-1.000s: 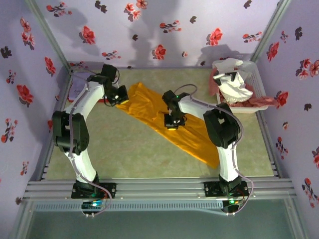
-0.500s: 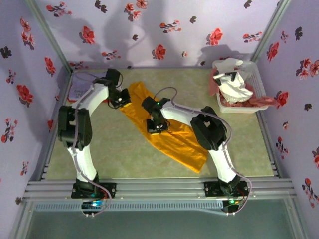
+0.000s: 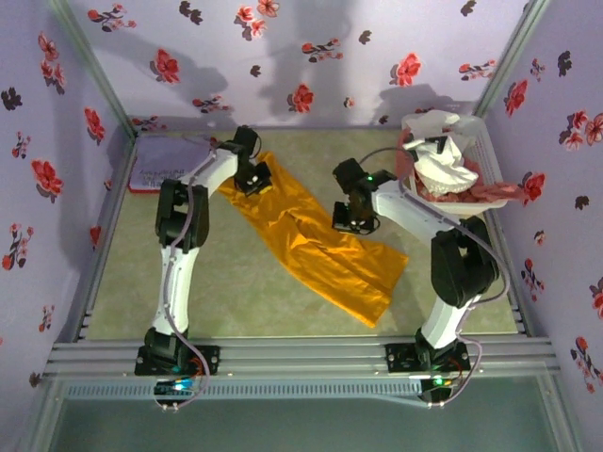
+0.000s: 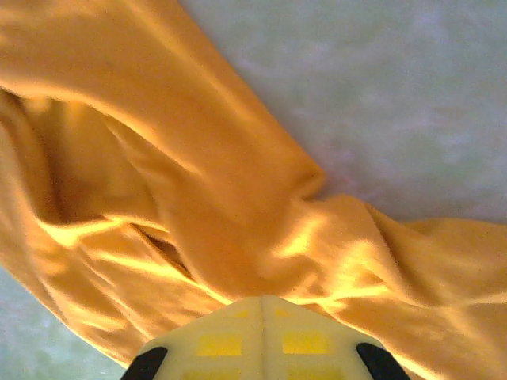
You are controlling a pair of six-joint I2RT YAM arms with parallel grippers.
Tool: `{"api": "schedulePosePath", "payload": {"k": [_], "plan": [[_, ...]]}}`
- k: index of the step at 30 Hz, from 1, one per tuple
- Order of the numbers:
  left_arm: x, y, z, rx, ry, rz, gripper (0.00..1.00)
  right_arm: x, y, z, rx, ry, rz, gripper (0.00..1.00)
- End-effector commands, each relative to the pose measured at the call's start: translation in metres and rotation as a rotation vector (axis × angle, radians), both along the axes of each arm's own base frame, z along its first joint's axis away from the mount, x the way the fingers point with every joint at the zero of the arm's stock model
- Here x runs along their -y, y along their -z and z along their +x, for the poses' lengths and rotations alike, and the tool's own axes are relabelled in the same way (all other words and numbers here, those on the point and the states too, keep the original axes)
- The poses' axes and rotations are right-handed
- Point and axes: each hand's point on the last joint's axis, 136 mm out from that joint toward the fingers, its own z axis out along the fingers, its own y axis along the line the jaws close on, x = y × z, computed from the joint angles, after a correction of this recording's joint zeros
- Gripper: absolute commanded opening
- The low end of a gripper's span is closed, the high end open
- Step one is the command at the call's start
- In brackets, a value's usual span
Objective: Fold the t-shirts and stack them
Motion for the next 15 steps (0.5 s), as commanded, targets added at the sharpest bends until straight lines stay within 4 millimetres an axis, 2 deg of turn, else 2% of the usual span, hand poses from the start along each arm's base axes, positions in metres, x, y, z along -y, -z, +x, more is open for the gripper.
{"api": "schedulePosePath", "payload": {"k": [1, 3, 7, 9, 12, 15], "plan": [[0.026, 0.020, 0.014, -0.043, 0.008, -0.055, 0.00, 0.026, 0.013, -0.024, -0.069, -0.006, -0.032, 0.05], [0.038, 0.021, 0.026, -0.042, 0.004, -0.089, 0.00, 0.029, 0.015, -0.035, -0.076, -0.008, -0.017, 0.05], [0.066, -0.003, 0.060, 0.049, -0.052, -0.248, 0.00, 0.028, 0.027, -0.056, -0.118, 0.013, 0.040, 0.06], [0.080, -0.026, 0.070, 0.107, -0.053, -0.321, 0.00, 0.026, 0.031, -0.064, -0.128, 0.032, 0.062, 0.06], [0.094, -0.068, 0.074, 0.197, -0.026, -0.382, 0.00, 0.024, 0.034, -0.072, -0.128, 0.063, 0.084, 0.06], [0.093, -0.103, 0.068, 0.247, -0.010, -0.390, 0.00, 0.022, 0.044, -0.083, -0.153, 0.075, 0.084, 0.05]]}}
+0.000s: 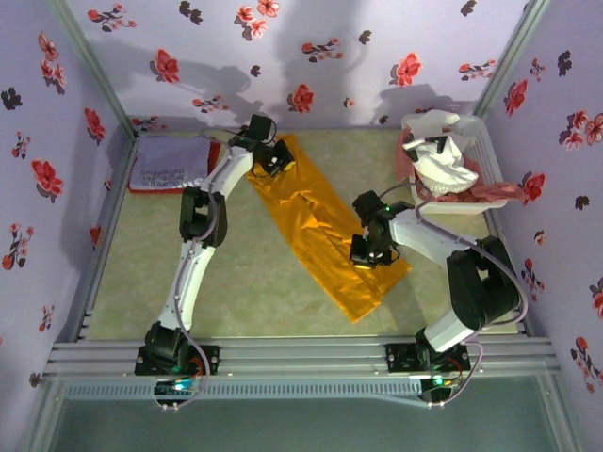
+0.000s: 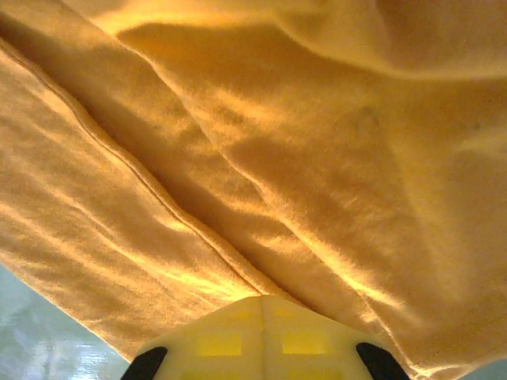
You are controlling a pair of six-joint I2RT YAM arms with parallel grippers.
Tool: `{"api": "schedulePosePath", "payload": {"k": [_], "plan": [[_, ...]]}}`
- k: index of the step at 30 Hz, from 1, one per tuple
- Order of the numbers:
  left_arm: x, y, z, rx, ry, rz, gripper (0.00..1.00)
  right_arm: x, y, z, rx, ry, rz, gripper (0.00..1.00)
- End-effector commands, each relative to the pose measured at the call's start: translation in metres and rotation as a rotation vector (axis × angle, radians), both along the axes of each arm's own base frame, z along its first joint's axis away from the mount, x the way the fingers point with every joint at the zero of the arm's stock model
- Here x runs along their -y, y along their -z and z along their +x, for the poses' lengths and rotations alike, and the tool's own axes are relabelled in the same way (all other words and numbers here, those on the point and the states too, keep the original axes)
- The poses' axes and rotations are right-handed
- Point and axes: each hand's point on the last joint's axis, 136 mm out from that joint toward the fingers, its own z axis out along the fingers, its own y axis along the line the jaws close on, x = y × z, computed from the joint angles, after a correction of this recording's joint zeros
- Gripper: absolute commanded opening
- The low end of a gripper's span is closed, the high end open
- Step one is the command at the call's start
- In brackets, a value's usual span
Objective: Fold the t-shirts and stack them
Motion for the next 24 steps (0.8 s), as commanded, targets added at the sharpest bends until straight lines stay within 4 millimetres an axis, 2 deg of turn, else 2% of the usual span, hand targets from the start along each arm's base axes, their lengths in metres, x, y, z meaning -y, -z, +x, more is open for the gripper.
{"api": "schedulePosePath", "payload": {"k": [1, 3, 5, 9, 14, 16, 20, 24], "plan": [[0.013, -0.086, -0.002, 0.127, 0.015, -0.091, 0.00, -0.010, 0.006, -0.009, -0.011, 0.026, 0.033, 0.05], [0.006, -0.099, -0.010, 0.144, 0.008, -0.077, 0.00, -0.016, 0.013, -0.017, -0.035, 0.010, 0.036, 0.05], [0.000, -0.104, -0.018, 0.148, 0.007, -0.054, 0.00, -0.024, 0.020, -0.024, -0.056, -0.011, 0.033, 0.04], [-0.012, -0.095, -0.033, 0.120, 0.016, 0.014, 0.00, -0.038, 0.034, -0.041, -0.111, -0.065, 0.008, 0.03], [-0.023, -0.068, -0.051, 0.071, 0.014, 0.073, 0.00, -0.057, 0.045, -0.062, -0.146, -0.149, -0.076, 0.02], [-0.025, -0.054, -0.054, 0.051, 0.006, 0.081, 0.00, -0.064, 0.040, -0.064, -0.136, -0.199, -0.128, 0.01], [-0.029, -0.025, -0.059, -0.012, -0.009, 0.137, 0.00, -0.090, 0.033, -0.070, -0.121, -0.250, -0.110, 0.00], [-0.041, 0.001, -0.064, -0.060, -0.035, 0.227, 0.00, -0.096, 0.027, -0.069, -0.092, -0.255, -0.118, 0.00]]}}
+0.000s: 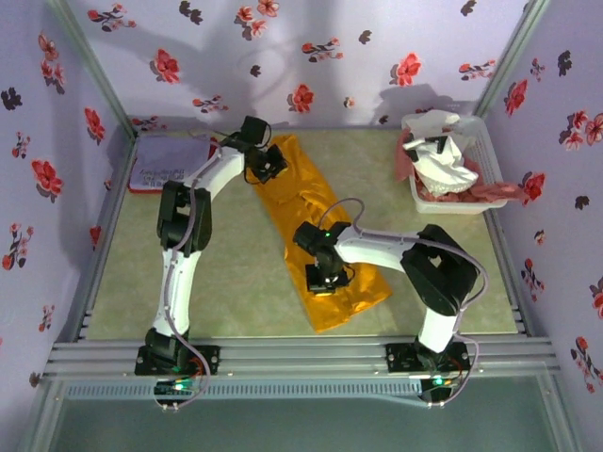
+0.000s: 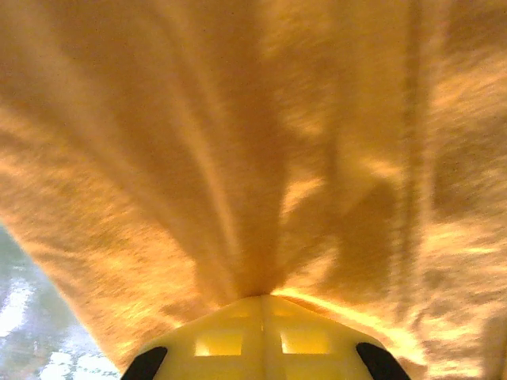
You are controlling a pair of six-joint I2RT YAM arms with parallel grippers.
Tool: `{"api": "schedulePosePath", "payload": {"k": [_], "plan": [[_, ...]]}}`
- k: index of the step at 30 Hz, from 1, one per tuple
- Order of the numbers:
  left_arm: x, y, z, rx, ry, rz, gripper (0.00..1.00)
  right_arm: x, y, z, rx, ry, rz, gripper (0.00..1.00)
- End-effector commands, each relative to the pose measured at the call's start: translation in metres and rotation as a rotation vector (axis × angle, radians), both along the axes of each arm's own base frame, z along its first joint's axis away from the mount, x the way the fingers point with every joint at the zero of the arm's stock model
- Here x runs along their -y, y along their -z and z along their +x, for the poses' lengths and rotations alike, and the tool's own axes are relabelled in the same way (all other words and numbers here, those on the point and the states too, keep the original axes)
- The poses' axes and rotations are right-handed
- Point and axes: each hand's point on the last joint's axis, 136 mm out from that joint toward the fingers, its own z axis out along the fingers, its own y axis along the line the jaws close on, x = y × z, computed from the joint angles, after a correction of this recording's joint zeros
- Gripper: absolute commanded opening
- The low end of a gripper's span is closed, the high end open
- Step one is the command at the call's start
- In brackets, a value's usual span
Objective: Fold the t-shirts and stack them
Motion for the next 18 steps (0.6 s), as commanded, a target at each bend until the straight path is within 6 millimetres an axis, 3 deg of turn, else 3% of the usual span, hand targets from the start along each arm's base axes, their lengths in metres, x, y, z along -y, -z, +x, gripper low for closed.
{"api": "schedulePosePath", "payload": {"k": [1, 4, 8, 13, 18], "plan": [[-0.013, 0.036, -0.007, -0.055, -0.017, 0.118, 0.00, 0.007, -0.004, -0.001, 0.007, 0.034, -0.052, 0.00], [-0.014, 0.056, -0.003, -0.090, -0.029, 0.142, 0.00, 0.004, -0.004, 0.000, 0.006, 0.009, -0.044, 0.00], [-0.012, 0.075, 0.002, -0.125, -0.039, 0.164, 0.00, -0.004, 0.010, 0.003, -0.008, -0.041, -0.045, 0.00], [-0.010, 0.080, 0.013, -0.118, -0.033, 0.171, 0.00, -0.021, 0.023, 0.007, -0.044, -0.092, -0.054, 0.00], [0.000, 0.078, 0.034, -0.065, -0.010, 0.112, 0.00, -0.060, 0.027, 0.006, -0.083, -0.129, 0.033, 0.00]]}}
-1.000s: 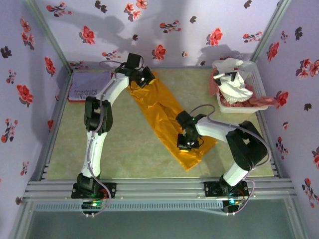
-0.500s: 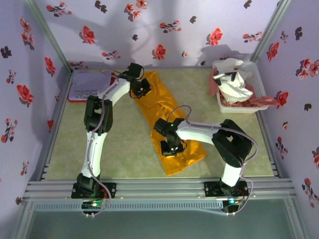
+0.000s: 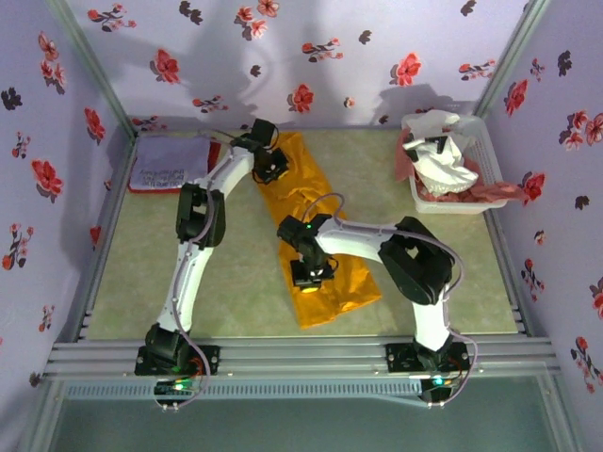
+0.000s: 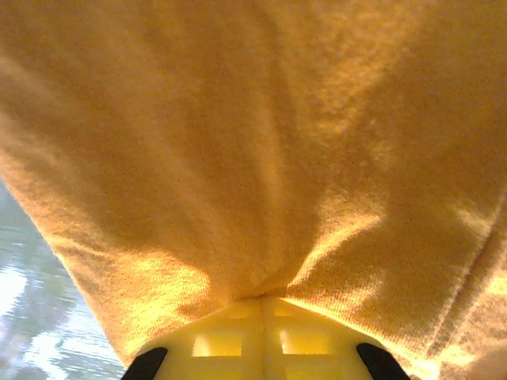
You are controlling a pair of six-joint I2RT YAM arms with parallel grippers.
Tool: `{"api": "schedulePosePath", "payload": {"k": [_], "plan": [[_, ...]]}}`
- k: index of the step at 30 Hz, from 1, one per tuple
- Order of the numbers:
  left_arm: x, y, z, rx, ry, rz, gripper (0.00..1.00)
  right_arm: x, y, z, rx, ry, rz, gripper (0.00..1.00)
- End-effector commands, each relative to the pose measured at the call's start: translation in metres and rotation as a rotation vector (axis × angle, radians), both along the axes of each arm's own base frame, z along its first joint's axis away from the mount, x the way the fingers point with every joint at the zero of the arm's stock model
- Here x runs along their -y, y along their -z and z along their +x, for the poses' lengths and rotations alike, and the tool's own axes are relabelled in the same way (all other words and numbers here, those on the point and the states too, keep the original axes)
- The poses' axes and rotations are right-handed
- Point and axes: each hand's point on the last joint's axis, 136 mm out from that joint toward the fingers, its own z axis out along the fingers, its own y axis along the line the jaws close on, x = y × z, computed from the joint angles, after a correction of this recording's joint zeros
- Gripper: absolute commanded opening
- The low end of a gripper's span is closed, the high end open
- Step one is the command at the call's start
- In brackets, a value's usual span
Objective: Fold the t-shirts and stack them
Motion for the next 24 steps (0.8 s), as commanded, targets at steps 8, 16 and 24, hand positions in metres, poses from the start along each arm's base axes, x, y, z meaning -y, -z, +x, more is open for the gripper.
{"api": "schedulePosePath", "payload": {"k": [8, 16, 24], "plan": [[0.012, 0.021, 0.018, 0.026, 0.092, -0.087, 0.00, -0.066, 0.024, -0.017, -0.071, -0.148, 0.071, 0.00], [0.012, -0.013, 0.020, 0.089, 0.166, -0.109, 0.00, -0.070, 0.010, -0.030, -0.057, -0.212, 0.053, 0.08], [0.003, -0.118, 0.004, 0.231, 0.242, -0.063, 0.23, -0.065, -0.072, -0.005, 0.154, -0.170, 0.147, 0.31]]}}
